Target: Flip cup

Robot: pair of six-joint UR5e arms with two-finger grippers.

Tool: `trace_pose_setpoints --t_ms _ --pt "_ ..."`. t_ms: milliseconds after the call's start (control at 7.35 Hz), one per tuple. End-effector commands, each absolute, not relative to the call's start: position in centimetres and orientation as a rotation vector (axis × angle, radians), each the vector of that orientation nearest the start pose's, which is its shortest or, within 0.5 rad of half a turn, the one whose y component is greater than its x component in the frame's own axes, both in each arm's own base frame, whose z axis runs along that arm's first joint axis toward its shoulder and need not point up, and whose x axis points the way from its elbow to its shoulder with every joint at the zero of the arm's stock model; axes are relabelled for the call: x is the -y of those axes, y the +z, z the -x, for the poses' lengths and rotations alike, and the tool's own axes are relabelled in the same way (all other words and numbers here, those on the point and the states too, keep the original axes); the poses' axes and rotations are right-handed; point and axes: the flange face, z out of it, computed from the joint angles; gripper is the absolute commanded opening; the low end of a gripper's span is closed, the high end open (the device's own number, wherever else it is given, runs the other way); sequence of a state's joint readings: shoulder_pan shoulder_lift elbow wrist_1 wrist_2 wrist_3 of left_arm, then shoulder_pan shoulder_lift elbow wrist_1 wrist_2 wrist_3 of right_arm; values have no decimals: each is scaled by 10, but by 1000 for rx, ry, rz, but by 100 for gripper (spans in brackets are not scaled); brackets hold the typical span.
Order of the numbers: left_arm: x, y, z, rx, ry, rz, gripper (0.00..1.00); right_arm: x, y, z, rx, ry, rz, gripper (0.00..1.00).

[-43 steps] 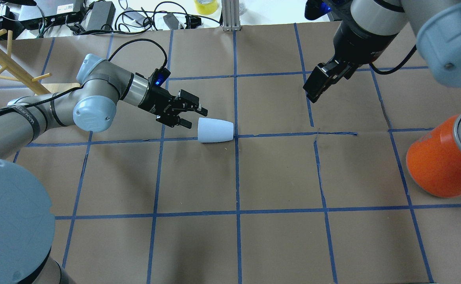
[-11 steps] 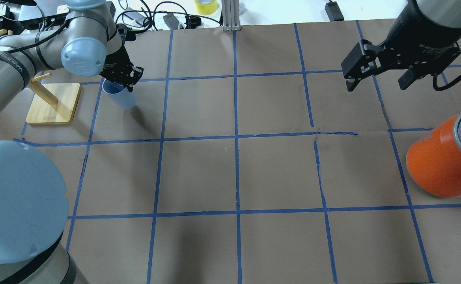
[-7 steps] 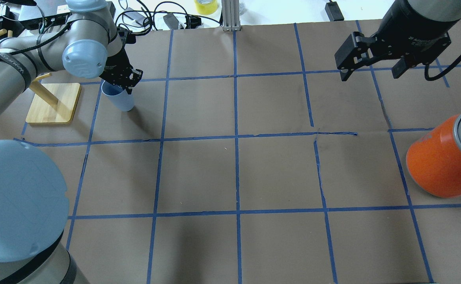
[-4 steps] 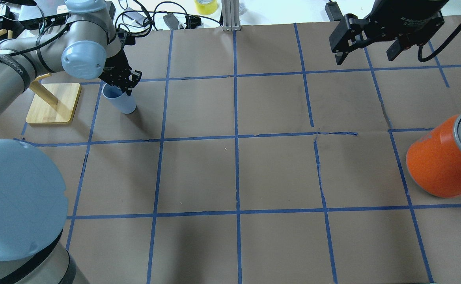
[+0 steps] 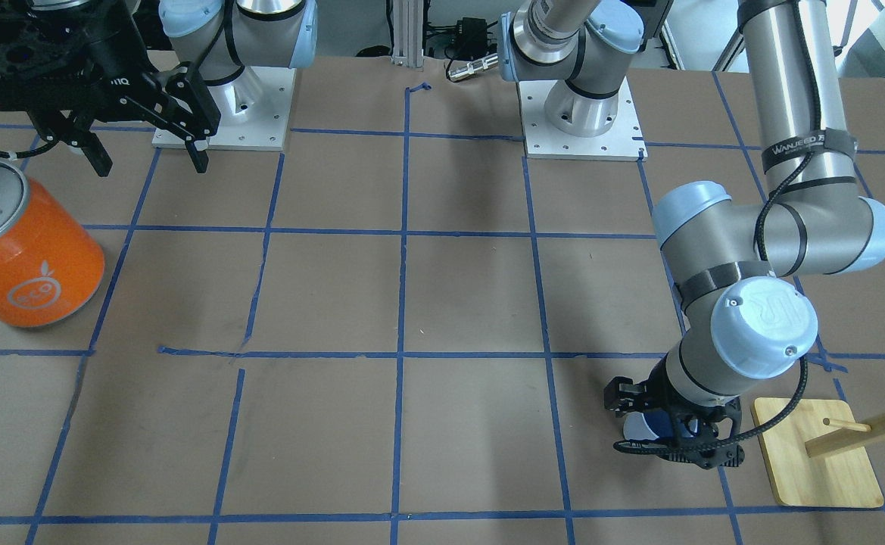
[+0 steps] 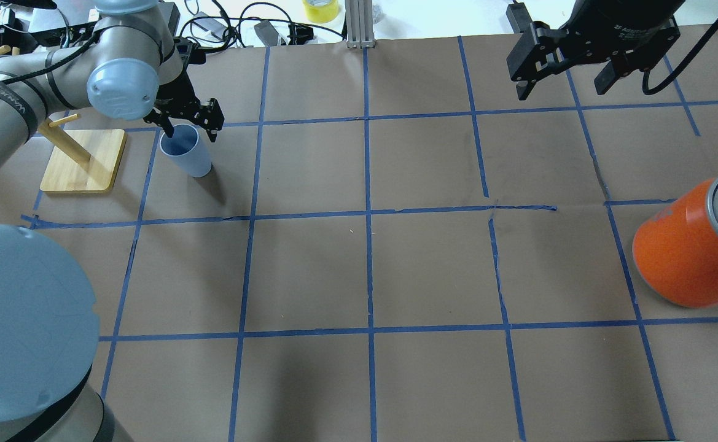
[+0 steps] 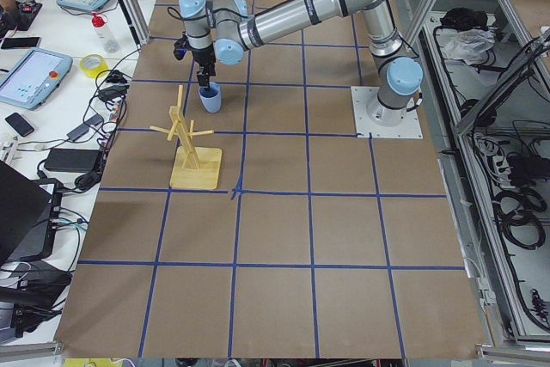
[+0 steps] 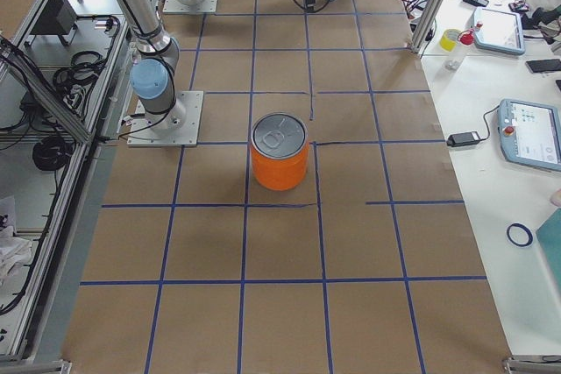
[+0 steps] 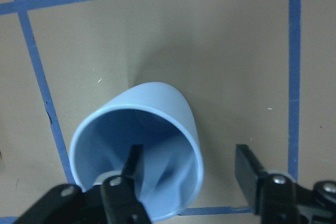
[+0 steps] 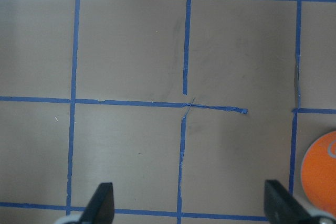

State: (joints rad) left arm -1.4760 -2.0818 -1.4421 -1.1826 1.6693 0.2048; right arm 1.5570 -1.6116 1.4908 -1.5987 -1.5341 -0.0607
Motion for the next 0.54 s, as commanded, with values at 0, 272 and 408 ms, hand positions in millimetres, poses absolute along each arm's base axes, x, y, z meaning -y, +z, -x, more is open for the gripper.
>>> trace_pose_setpoints --t_ms 0,272,408 --pt "653 353 80 -3038 -21 -180 100 485 546 -129 -3111 -222 79 100" --pt "598 436 108 -3173 -93 -143 100 483 542 -129 -3114 -207 77 100" --pt "566 463 138 -3161 -139 -211 100 484 540 -129 -3114 -202 79 100"
